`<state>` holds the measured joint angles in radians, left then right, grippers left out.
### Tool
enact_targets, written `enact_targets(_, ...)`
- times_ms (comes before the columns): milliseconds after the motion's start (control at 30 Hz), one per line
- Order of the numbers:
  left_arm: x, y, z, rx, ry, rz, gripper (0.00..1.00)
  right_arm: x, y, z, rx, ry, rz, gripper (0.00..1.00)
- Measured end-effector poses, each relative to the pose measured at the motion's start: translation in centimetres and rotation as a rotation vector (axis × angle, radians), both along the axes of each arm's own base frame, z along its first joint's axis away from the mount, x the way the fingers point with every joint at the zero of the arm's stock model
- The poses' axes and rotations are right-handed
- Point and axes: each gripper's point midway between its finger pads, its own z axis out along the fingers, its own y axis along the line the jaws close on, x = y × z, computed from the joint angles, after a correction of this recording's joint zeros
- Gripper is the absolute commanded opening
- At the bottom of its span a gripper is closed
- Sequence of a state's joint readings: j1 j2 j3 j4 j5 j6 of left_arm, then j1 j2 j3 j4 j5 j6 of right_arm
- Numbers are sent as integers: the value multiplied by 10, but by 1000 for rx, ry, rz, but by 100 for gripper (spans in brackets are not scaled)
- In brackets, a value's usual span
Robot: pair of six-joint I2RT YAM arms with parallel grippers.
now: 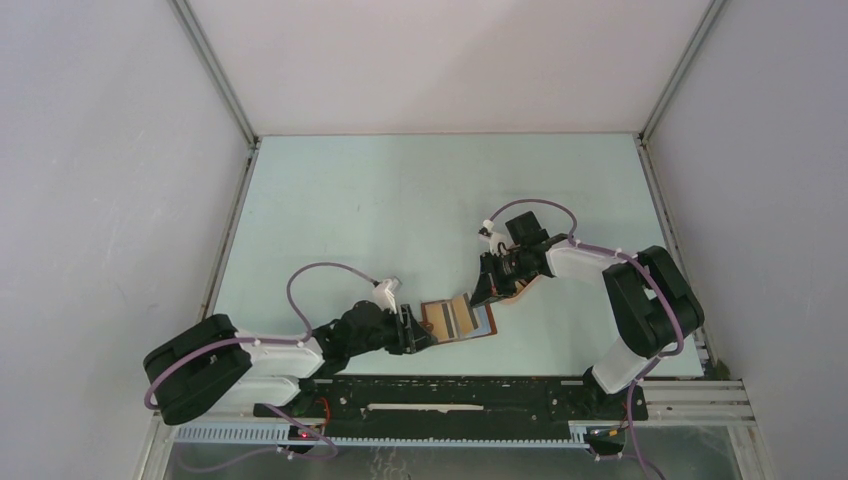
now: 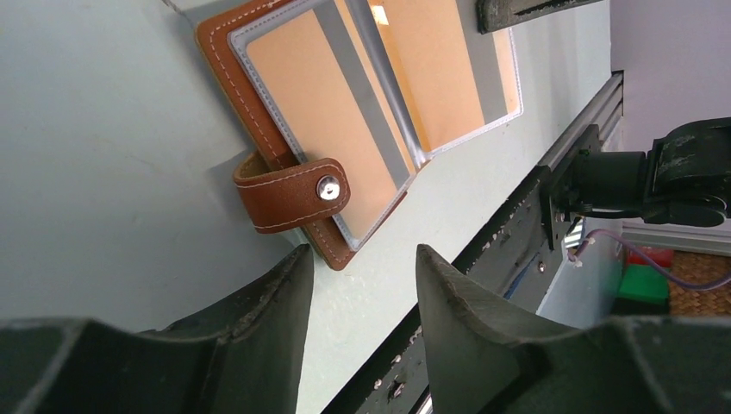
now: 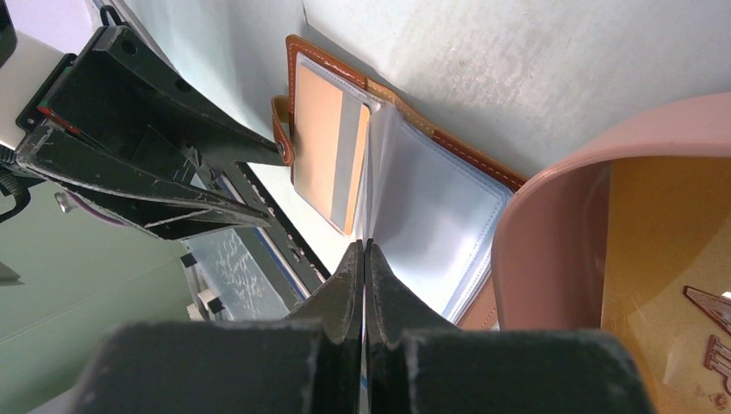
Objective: Put the credit cards into the card holder
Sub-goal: Turn over the card slot in the card holder.
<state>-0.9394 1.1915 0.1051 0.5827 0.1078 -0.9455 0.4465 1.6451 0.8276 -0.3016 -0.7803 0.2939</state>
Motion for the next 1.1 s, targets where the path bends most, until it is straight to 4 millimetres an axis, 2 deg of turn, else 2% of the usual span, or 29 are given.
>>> enact_targets(267, 2, -4, 0, -2, 2, -5, 51, 0, 0, -2, 0, 5, 1, 0)
enact_targets(533, 2, -6, 0, -6, 2, -10, 50, 0, 1, -1, 11, 12, 5, 7)
enact_targets(1100, 1, -10, 8, -38, -13, -28, 50, 2, 2, 0, 17, 18, 5, 9)
